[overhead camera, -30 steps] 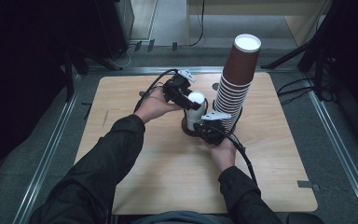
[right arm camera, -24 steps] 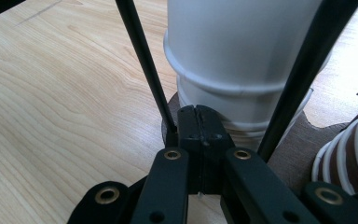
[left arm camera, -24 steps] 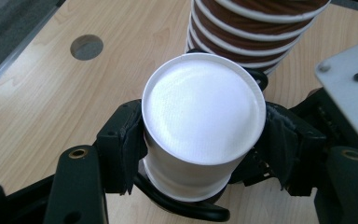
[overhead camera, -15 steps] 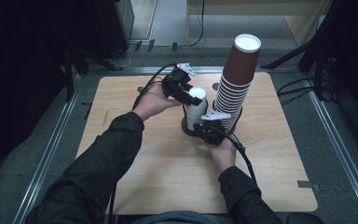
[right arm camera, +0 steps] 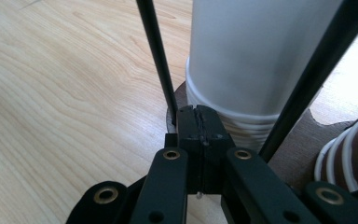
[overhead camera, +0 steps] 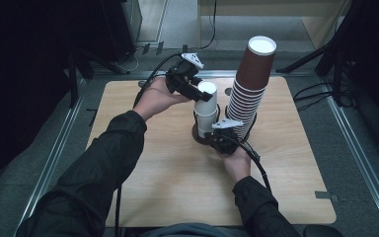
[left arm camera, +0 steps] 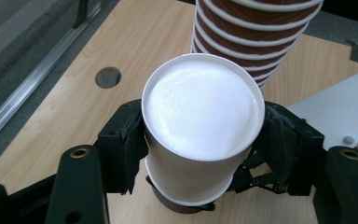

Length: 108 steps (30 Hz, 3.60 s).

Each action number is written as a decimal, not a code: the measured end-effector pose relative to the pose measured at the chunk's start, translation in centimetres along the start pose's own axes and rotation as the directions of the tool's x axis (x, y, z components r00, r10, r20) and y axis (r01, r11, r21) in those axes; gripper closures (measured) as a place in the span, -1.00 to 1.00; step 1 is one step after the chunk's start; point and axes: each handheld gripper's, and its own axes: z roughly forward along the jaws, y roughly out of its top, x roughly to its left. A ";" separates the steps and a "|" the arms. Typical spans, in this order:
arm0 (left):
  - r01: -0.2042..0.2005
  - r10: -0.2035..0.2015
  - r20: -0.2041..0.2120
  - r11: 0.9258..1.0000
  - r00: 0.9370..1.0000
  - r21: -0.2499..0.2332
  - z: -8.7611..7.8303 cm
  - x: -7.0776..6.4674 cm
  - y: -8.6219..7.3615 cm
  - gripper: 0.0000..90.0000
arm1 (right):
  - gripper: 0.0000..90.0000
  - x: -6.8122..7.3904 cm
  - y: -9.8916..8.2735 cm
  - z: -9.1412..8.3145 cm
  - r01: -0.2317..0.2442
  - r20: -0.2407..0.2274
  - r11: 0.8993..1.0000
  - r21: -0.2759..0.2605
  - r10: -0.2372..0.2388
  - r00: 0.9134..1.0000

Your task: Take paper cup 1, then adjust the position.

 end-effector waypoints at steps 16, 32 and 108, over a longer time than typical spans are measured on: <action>-0.001 0.001 -0.010 1.000 1.000 -0.019 -5.4 -0.7 -1.4 -0.21 | 0.95 -0.4 0.4 -3.7 0.037 -0.135 0.999 0.033 -0.032 0.990; 0.001 -0.001 0.017 0.999 1.000 -0.037 -7.5 -2.6 -5.8 -0.21 | 0.11 0.1 1.2 -6.7 0.126 -0.400 0.991 0.033 -0.103 0.911; -0.069 0.065 0.253 0.998 0.965 0.006 0.6 -10.0 -13.4 -0.22 | -0.58 2.9 0.7 -4.3 0.334 -0.623 0.942 -0.015 -0.270 0.734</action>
